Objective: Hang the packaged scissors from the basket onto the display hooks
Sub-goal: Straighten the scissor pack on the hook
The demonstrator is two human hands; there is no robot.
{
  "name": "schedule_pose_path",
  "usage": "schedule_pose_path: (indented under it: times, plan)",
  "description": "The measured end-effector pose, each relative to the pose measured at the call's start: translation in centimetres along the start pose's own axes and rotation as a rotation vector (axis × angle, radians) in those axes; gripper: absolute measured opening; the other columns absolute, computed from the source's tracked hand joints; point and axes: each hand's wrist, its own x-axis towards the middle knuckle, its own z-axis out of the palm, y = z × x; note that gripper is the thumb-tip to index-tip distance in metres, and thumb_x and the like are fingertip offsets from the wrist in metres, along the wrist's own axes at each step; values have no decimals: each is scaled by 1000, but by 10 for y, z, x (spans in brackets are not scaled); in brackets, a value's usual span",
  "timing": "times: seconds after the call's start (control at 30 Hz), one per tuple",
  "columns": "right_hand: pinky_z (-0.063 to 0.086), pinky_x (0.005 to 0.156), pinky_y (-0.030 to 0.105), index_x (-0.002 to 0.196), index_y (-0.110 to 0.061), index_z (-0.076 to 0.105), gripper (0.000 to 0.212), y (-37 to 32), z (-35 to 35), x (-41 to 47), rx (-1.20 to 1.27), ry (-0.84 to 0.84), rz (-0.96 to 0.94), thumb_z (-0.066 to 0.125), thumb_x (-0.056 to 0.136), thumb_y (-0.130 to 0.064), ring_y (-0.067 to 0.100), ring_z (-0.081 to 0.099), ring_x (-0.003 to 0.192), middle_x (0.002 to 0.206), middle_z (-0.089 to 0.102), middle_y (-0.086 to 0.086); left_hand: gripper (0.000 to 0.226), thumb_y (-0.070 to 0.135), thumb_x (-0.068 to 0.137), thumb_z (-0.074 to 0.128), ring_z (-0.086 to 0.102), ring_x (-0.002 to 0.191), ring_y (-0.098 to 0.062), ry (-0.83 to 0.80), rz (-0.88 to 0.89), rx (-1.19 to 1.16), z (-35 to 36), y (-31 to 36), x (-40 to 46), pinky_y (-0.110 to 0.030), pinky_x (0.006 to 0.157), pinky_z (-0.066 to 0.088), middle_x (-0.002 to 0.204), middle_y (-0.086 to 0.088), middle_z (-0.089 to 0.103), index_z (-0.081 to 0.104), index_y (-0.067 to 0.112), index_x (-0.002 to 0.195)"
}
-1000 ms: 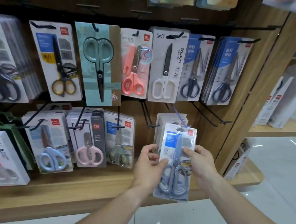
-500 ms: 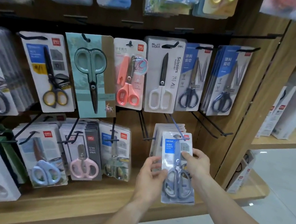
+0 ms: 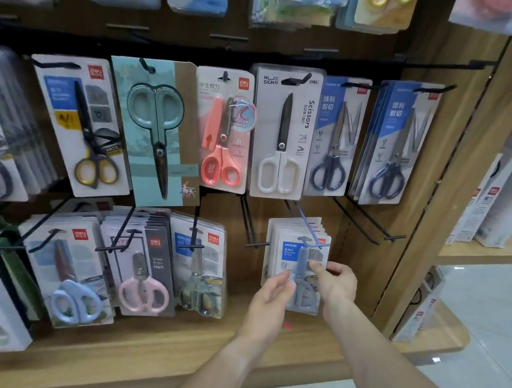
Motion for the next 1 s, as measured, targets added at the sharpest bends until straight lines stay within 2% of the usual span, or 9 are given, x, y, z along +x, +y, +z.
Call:
schedule_pose_path:
  times: [0.17, 0.23, 0.3, 0.43, 0.57, 0.7, 0.83, 0.9, 1.0]
  plan:
    - [51, 87, 37, 133, -13, 58, 52, -6, 2, -9, 10, 89, -16, 82, 89, -25, 27, 62, 103, 126, 63, 10, 37, 34, 110, 52, 56, 130, -4, 14, 55, 74, -10, 5, -6, -5, 87, 45, 141, 11, 61, 55, 29, 147]
    - [48, 86, 35, 133, -11, 56, 54, -9, 5, -23, -10, 146, -15, 82, 88, -23, 34, 62, 114, 129, 62, 14, 34, 34, 110, 53, 61, 128, -8, 51, 84, 113, -22, 10, -12, -21, 106, 49, 138, 6, 66, 58, 28, 143]
    - [51, 88, 38, 128, -11, 57, 50, -12, 14, -48, -51, 112, -27, 82, 86, -21, 36, 63, 115, 128, 64, 17, 29, 36, 108, 55, 65, 123, -11, 87, 90, 164, -39, 15, -21, -32, 111, 49, 132, 6, 69, 61, 30, 136]
    - [52, 90, 42, 113, -17, 60, 30, -17, 42, -123, -120, -173, -122, 80, 91, -21, 27, 60, 105, 110, 64, 7, 26, 33, 107, 57, 68, 110, -16, 203, 120, 267, -92, 42, -58, -14, 84, 52, 123, 4, 70, 64, 27, 132]
    - [54, 91, 46, 96, -21, 64, 20, -14, 75, -202, -203, -493, -273, 82, 88, -25, 30, 68, 96, 94, 70, 6, 29, 34, 105, 59, 67, 110, -13, 395, 146, 515, -168, 64, -118, -32, 99, 52, 120, 4, 72, 64, 25, 132]
    - [56, 89, 47, 94, -22, 67, 14, -6, 120, -296, -269, -879, -392, 80, 90, -21, 28, 70, 90, 93, 73, 8, 33, 39, 103, 61, 68, 108, -17, 656, 98, 910, -261, 60, -217, -38, 99, 53, 122, 5, 71, 62, 29, 134]
    - [53, 81, 37, 105, -25, 67, 17, 8, 172, -407, -369, -1218, -536, 76, 92, -25, 15, 68, 85, 91, 72, -4, 34, 36, 101, 60, 64, 116, -25, 878, -45, 1191, -339, 46, -335, -40, 97, 49, 124, 1, 67, 61, 29, 134]
    - [54, 88, 37, 115, -29, 65, 24, 17, 193, -462, -417, -1343, -616, 74, 92, -30, 17, 69, 97, 96, 70, -9, 35, 36, 101, 60, 61, 122, -27, 983, -144, 1260, -371, 39, -388, -41, 98, 50, 129, -2, 64, 61, 27, 135]
    - [49, 98, 35, 136, -28, 56, 44, 30, 216, -530, -546, -1480, -807, 70, 95, -34, 23, 62, 121, 126, 66, -1, 39, 40, 101, 57, 62, 121, -34, 1082, -285, 1345, -411, 25, -449, -46, 98, 53, 132, -8, 63, 60, 24, 137]
